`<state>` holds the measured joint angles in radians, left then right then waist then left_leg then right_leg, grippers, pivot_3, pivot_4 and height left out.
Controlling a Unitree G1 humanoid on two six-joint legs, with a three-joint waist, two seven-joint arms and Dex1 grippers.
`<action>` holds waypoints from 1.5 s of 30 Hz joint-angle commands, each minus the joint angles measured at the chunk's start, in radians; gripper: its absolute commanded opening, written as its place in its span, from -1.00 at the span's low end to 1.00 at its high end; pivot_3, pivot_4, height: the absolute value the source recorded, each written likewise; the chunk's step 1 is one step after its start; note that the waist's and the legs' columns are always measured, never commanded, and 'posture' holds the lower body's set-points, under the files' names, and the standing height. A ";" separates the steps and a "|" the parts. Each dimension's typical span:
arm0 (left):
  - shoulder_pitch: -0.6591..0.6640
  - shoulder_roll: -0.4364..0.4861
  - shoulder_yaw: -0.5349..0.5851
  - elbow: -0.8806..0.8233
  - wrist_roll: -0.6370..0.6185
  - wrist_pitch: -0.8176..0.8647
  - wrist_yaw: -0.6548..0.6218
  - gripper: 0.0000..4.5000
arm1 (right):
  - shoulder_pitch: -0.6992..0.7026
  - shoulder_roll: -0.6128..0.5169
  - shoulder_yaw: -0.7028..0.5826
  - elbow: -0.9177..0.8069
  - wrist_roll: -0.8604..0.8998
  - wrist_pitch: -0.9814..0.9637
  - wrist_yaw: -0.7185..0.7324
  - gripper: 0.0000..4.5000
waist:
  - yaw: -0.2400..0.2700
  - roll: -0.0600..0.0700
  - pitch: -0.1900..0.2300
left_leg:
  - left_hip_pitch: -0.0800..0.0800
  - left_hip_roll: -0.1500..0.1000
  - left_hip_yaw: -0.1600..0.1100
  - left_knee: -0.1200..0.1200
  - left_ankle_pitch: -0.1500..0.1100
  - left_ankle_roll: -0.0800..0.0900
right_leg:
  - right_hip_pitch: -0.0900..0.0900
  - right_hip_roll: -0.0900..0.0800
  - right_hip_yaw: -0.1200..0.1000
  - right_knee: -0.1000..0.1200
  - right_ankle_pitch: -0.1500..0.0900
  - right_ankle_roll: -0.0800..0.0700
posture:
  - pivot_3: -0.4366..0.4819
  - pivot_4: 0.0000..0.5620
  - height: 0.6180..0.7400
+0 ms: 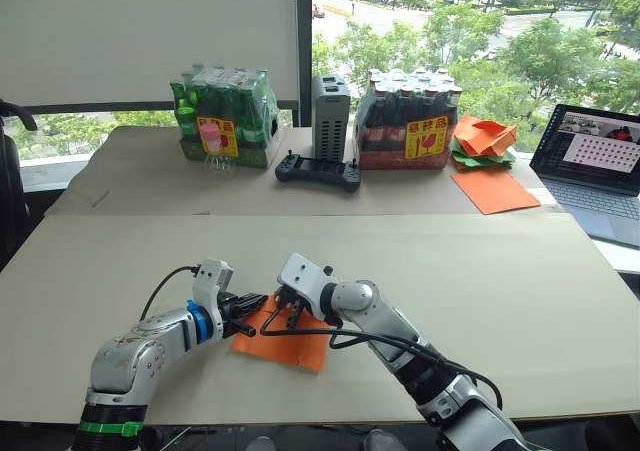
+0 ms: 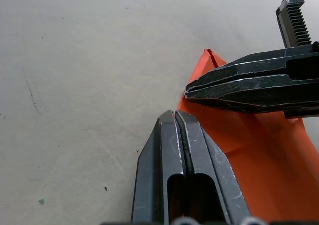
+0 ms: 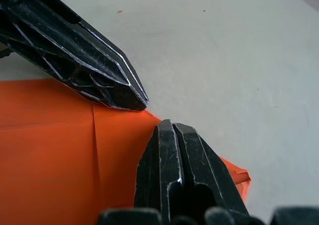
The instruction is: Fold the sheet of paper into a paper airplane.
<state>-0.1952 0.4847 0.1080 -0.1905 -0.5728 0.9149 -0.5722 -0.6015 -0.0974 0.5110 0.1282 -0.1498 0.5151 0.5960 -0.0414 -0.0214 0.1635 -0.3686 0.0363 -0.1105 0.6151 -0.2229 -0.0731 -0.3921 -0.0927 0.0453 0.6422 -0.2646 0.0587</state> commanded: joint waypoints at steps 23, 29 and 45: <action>-0.023 0.008 -0.036 0.039 0.024 0.012 -0.037 -0.98 | 0.032 -0.074 -0.025 0.014 -0.033 0.063 -0.060 -1.00 | 0.002 0.000 0.000 | 0.000 0.000 0.000 0.000 0.000 0.000 | 0.001 0.000 0.000 0.000 0.000 0.000 | -0.05 -0.47 1.00; -0.025 0.005 -0.035 0.037 0.023 0.015 -0.034 -0.98 | 0.028 -0.076 -0.029 0.029 -0.042 0.069 -0.084 -1.00 | 0.002 0.000 0.000 | 0.000 0.000 0.000 0.000 0.000 0.000 | 0.001 0.000 0.000 0.000 0.000 0.000 | -0.05 -0.47 1.00; -0.025 -0.005 -0.042 0.012 0.015 0.017 -0.034 -0.98 | 0.074 -0.194 -0.171 -0.185 0.026 0.106 -0.018 -1.00 | 0.004 0.000 0.000 | -0.001 0.000 0.000 0.000 0.000 0.000 | 0.000 0.000 0.000 -0.001 0.000 0.000 | -0.05 -0.47 1.00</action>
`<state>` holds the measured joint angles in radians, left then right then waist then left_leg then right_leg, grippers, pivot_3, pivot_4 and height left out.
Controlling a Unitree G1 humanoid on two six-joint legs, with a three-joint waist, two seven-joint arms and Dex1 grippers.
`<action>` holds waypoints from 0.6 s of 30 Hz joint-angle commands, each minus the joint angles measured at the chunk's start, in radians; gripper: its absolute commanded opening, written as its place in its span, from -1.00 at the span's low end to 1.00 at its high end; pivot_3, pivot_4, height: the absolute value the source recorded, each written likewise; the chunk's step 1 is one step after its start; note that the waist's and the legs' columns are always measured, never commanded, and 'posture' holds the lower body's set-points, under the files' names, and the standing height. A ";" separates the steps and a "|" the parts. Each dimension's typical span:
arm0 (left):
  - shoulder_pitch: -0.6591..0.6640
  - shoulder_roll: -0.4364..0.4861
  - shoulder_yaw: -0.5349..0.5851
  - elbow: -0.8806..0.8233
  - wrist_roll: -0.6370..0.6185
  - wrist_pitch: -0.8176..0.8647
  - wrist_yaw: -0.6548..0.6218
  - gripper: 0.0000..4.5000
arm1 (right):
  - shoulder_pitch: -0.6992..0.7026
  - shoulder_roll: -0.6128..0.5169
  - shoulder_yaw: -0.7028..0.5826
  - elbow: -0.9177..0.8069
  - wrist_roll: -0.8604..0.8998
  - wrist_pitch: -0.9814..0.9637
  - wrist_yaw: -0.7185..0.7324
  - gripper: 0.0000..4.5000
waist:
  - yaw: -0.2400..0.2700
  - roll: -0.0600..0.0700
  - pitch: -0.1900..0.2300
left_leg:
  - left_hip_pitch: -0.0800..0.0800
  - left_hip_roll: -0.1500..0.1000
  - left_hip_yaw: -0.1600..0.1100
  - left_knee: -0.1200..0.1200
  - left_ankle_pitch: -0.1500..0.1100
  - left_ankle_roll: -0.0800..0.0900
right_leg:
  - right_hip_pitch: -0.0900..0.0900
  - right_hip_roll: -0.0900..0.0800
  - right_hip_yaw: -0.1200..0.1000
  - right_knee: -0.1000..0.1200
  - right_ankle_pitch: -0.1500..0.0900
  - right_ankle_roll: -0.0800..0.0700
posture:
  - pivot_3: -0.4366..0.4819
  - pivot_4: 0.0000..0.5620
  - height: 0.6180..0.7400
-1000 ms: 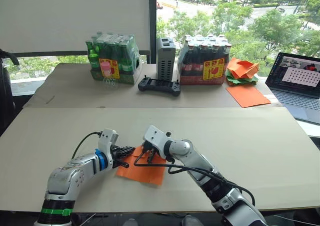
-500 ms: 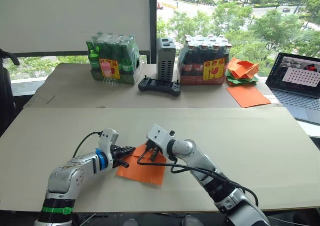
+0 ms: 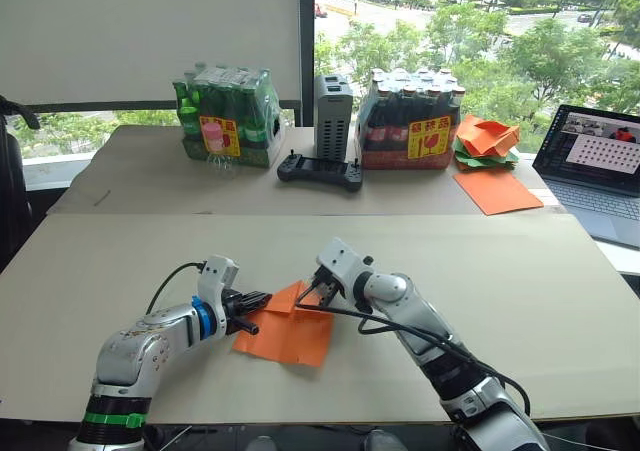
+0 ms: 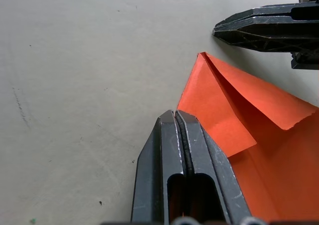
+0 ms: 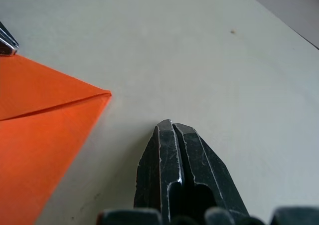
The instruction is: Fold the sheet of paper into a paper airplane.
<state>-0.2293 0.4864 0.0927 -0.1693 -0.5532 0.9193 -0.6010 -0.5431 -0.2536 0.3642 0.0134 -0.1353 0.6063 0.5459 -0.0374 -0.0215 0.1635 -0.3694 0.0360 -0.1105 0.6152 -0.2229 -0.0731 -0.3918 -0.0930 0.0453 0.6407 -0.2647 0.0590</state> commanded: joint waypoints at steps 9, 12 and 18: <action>0.010 -0.009 -0.034 -0.003 -0.001 0.009 -0.007 -0.98 | 0.149 -0.202 -0.035 -0.230 0.112 0.035 0.212 -1.00 | -0.002 0.000 0.000 | 0.000 0.000 0.000 0.000 0.000 0.000 | 0.000 0.000 0.000 -0.001 -0.002 0.003 | -0.05 -0.47 1.00; 0.010 -0.010 -0.035 -0.004 -0.001 0.010 -0.006 -0.98 | 0.170 -0.224 -0.035 -0.268 0.149 0.049 0.249 -1.00 | -0.004 0.000 0.000 | 0.000 0.000 0.000 0.000 0.000 0.000 | 0.000 0.000 0.000 -0.001 -0.002 0.004 | -0.05 -0.47 1.00; 0.011 -0.008 -0.035 -0.005 0.000 0.010 -0.005 -0.98 | 0.204 -0.260 -0.031 -0.332 0.229 0.051 0.329 -1.00 | -0.004 -0.001 0.000 | 0.000 0.000 0.000 0.000 0.000 0.000 | 0.000 0.000 0.000 -0.001 -0.003 0.004 | -0.05 -0.47 1.00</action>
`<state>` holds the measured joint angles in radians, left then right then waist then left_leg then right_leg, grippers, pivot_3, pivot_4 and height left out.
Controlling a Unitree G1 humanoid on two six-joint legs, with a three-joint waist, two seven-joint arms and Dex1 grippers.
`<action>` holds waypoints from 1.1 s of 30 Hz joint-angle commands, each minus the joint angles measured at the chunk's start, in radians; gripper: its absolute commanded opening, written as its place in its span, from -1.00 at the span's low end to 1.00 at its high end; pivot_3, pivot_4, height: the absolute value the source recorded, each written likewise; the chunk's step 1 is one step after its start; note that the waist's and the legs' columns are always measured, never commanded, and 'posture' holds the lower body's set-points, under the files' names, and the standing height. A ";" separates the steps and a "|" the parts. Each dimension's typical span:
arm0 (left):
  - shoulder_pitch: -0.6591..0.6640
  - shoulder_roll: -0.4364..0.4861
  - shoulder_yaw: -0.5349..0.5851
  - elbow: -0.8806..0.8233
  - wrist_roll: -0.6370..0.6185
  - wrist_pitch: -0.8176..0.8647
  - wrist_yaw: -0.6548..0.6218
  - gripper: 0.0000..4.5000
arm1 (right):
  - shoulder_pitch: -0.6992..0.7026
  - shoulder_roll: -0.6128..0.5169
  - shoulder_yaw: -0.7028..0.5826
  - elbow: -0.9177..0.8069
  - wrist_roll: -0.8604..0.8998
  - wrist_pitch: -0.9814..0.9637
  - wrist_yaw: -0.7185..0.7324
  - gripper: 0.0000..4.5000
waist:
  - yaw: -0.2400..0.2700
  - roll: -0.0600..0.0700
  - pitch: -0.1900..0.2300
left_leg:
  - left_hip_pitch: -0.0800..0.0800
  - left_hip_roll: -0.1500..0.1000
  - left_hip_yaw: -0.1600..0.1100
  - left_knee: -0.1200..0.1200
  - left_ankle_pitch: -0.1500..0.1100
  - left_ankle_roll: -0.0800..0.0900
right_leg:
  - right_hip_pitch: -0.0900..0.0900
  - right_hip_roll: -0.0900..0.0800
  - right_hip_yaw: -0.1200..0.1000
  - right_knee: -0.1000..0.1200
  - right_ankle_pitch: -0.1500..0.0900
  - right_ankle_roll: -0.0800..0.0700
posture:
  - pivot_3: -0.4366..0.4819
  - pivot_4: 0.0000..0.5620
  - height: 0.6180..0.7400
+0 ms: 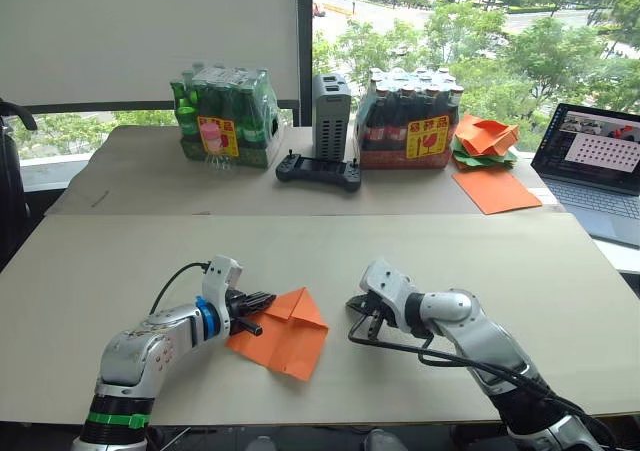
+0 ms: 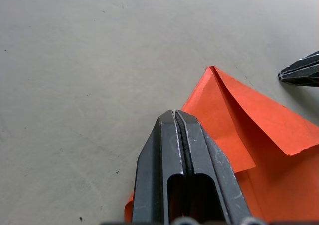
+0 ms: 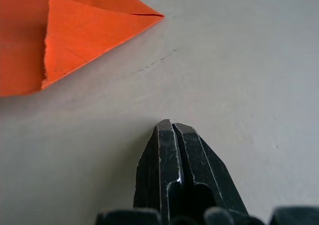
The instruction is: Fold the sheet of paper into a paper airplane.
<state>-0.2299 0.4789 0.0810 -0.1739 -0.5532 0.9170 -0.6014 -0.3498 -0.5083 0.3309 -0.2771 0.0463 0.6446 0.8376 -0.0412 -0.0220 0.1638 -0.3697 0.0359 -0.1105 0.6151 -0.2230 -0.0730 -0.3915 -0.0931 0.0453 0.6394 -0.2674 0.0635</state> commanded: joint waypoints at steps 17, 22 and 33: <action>0.028 0.005 -0.005 -0.010 -0.002 0.012 0.001 -0.98 | 0.034 -0.042 0.056 -0.075 0.114 0.034 0.098 -1.00 | 0.000 0.000 0.000 | 0.000 0.000 0.000 0.000 0.000 0.000 | 0.000 0.000 0.000 0.000 -0.002 0.003 | -0.05 -0.47 1.00; 0.037 0.006 0.000 -0.018 -0.003 0.015 0.001 -0.98 | 0.024 0.009 0.046 -0.054 0.126 0.047 0.066 -1.00 | -0.002 0.000 0.000 | 0.000 0.000 0.000 0.000 0.000 0.000 | 0.000 0.000 0.000 0.000 -0.002 0.003 | -0.05 -0.47 1.00; 0.059 0.028 0.022 -0.029 -0.007 0.020 -0.004 -0.98 | 0.003 0.060 0.048 -0.038 0.147 0.050 0.043 -1.00 | -0.003 0.000 0.000 | 0.000 0.000 0.000 0.000 0.000 0.000 | 0.000 0.000 0.000 0.001 -0.002 0.003 | -0.05 -0.47 1.00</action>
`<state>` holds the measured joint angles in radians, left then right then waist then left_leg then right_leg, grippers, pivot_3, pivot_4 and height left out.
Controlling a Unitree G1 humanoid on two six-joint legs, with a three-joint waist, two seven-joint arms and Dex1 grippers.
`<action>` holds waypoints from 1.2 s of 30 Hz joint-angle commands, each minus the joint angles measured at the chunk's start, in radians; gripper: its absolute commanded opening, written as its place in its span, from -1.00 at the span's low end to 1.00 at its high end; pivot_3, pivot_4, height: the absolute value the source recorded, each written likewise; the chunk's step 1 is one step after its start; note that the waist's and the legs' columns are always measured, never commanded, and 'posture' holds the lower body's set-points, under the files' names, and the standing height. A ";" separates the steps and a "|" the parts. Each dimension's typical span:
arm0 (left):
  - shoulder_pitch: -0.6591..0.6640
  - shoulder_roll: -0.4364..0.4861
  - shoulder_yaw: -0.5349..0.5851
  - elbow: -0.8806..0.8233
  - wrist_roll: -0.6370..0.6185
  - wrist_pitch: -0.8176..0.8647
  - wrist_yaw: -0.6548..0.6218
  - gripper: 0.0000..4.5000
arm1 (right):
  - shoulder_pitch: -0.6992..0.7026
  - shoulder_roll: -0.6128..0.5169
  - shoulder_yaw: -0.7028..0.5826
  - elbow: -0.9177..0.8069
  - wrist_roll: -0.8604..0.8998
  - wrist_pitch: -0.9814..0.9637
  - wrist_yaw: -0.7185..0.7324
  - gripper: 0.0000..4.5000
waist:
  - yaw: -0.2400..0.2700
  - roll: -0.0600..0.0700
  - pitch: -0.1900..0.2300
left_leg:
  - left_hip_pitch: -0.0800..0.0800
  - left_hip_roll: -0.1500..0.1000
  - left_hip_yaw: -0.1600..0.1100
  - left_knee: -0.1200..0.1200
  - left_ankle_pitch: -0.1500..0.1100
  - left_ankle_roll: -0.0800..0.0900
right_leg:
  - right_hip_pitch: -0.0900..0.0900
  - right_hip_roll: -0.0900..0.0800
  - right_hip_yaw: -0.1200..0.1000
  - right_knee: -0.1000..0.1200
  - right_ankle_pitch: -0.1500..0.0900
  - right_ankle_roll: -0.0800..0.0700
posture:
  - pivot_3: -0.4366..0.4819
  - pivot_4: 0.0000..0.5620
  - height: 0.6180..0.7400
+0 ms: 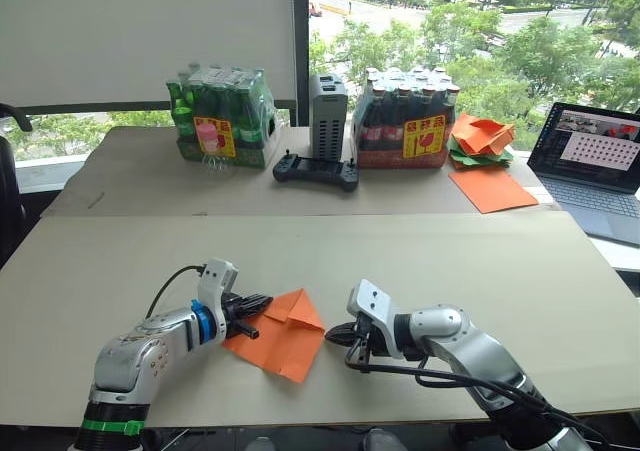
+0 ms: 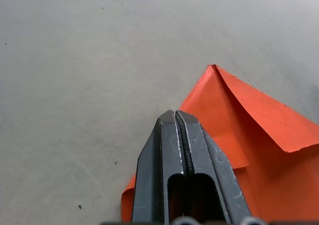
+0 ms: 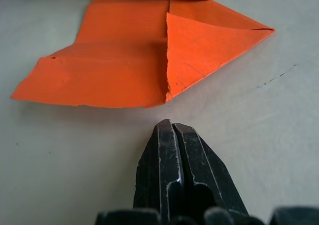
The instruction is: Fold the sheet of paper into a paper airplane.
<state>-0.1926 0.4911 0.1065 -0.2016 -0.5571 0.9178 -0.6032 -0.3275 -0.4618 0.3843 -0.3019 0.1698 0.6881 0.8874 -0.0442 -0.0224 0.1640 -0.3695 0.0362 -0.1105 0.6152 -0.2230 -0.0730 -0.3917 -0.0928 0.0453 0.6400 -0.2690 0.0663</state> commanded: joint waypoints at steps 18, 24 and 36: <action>0.036 0.023 0.011 -0.013 -0.010 0.023 0.010 -0.98 | -0.068 0.134 -0.090 0.007 0.142 0.067 -0.082 -1.00 | 0.000 0.000 0.000 | 0.000 0.000 0.000 0.000 0.000 0.000 | 0.000 0.000 0.000 0.000 0.000 0.000 | -0.05 -0.47 1.00; 0.033 0.021 0.008 -0.010 -0.009 0.021 0.012 -0.98 | -0.087 0.159 -0.097 0.021 0.160 0.076 -0.106 -1.00 | 0.001 0.000 0.000 | 0.000 0.000 0.000 0.000 0.000 0.000 | 0.000 0.000 0.000 0.000 0.001 -0.001 | -0.05 -0.47 1.00; 0.032 0.019 0.003 -0.009 -0.009 0.017 0.013 -0.98 | -0.107 0.248 -0.093 0.070 0.155 0.078 -0.174 -1.00 | 0.000 0.000 0.000 | 0.000 0.000 0.000 0.000 0.000 0.000 | 0.000 0.000 0.000 0.001 0.004 -0.006 | -0.05 -0.47 1.00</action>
<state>-0.1760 0.5021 0.1176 -0.2143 -0.5729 0.9236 -0.5994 -0.4165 -0.2216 0.3022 -0.2222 0.3018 0.7701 0.7209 -0.0438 -0.0223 0.1640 -0.3696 0.0362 -0.1105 0.6152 -0.2230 -0.0731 -0.3922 -0.0928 0.0453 0.6405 -0.2653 0.0600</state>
